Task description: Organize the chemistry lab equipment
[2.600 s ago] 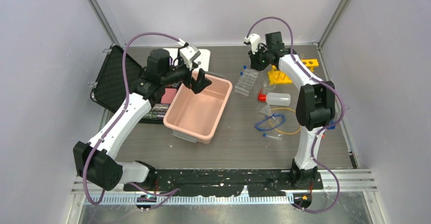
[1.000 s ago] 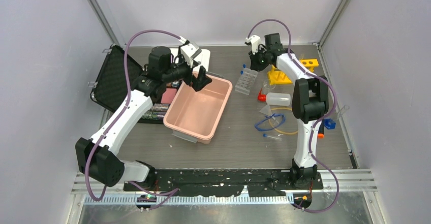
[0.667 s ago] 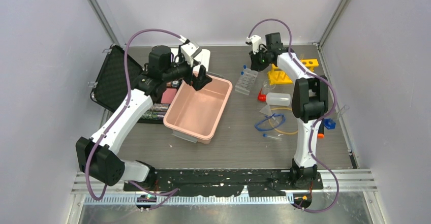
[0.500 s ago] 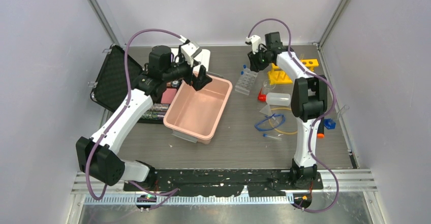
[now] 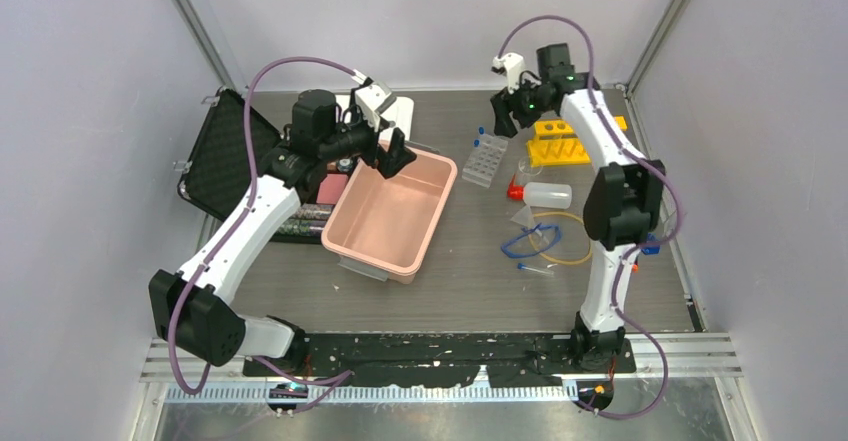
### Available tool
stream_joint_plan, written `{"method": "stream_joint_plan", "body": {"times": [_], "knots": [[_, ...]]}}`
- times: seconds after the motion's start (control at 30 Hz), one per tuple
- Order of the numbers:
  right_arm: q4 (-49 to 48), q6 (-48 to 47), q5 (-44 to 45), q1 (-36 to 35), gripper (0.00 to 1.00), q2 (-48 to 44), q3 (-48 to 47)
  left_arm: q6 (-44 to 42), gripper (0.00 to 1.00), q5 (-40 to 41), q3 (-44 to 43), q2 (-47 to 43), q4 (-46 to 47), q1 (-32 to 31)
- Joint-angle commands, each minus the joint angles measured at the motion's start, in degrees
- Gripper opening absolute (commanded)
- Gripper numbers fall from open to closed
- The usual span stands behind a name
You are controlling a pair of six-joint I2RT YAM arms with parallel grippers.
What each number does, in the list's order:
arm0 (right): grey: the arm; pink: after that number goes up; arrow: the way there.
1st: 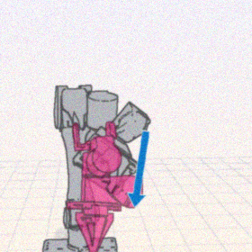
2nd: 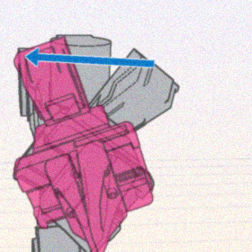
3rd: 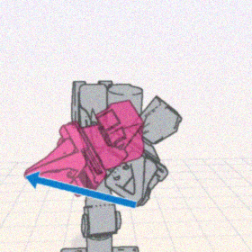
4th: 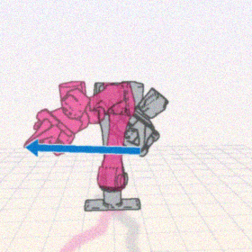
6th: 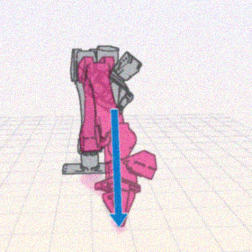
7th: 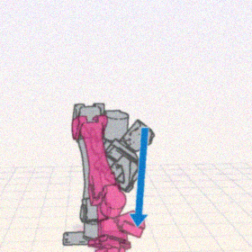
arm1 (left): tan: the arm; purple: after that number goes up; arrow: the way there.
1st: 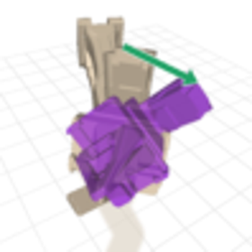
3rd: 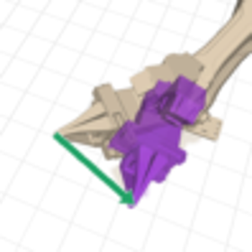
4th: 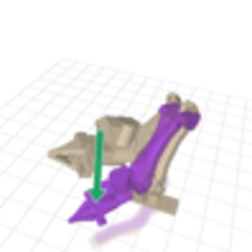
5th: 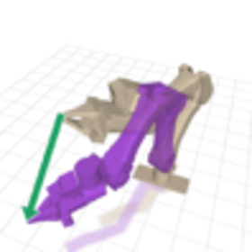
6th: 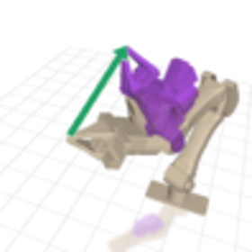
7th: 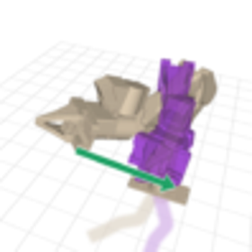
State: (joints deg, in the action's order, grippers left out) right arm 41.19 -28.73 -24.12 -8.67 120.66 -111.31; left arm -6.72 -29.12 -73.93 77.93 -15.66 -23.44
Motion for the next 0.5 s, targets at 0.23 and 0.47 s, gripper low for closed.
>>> {"method": "stream_joint_plan", "body": {"times": [0.23, 0.47], "knots": [[29.9, -26.1, -2.6, -1.0, 0.7, -38.0, 28.7, -1.7, 1.0, 0.9, 4.7, -5.7, 3.3, 0.9], [18.6, -24.1, 10.4, -14.3, 0.67, -49.3, 54.8, -1.8, 1.0, 1.2, 6.4, -7.7, 3.3, 0.9]]}}
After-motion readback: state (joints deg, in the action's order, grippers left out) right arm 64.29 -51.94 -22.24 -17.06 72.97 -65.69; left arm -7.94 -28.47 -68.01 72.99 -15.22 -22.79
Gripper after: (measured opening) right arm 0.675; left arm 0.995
